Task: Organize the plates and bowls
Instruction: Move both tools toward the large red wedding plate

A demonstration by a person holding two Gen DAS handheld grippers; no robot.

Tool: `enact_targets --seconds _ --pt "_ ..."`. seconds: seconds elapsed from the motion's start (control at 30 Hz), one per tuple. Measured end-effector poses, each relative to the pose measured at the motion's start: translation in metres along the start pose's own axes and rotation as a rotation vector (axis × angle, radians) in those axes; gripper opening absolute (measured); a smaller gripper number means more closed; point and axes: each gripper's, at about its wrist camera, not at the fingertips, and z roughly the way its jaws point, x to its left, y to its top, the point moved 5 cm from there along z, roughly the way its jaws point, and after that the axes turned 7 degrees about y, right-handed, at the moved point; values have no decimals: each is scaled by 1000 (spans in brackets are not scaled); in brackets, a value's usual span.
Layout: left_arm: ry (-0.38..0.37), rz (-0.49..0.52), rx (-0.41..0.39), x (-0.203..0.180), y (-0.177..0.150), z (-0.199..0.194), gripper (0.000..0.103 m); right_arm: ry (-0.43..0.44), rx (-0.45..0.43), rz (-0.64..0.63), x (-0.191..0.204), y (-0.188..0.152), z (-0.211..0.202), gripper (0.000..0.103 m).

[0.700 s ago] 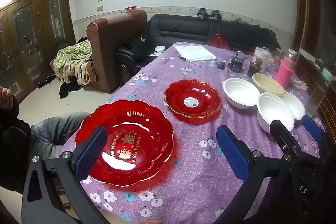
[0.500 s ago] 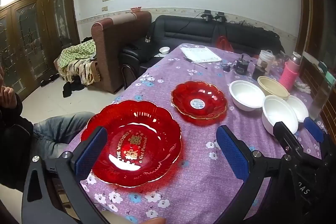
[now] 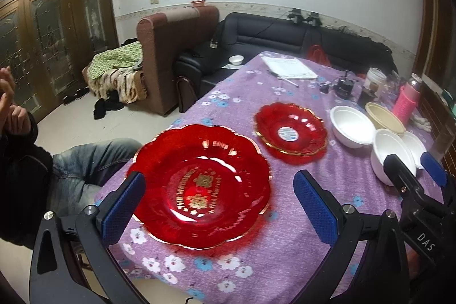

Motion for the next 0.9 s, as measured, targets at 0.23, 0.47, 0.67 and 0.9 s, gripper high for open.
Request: enact_targets --seconds 0.23,0.47,0.67,0.9 --pt "61 -30 1 23 0 5 103 45 19 -38 25 0 9 103" --pt "74 -51 12 36 -1 12 103 60 48 -52 33 -5 14 103" --pt "82 -52 31 39 -6 18 103 67 65 -61 38 -7 17 103" --pt "87 -64 50 45 -10 25 103 73 84 -62 43 -11 20 103"
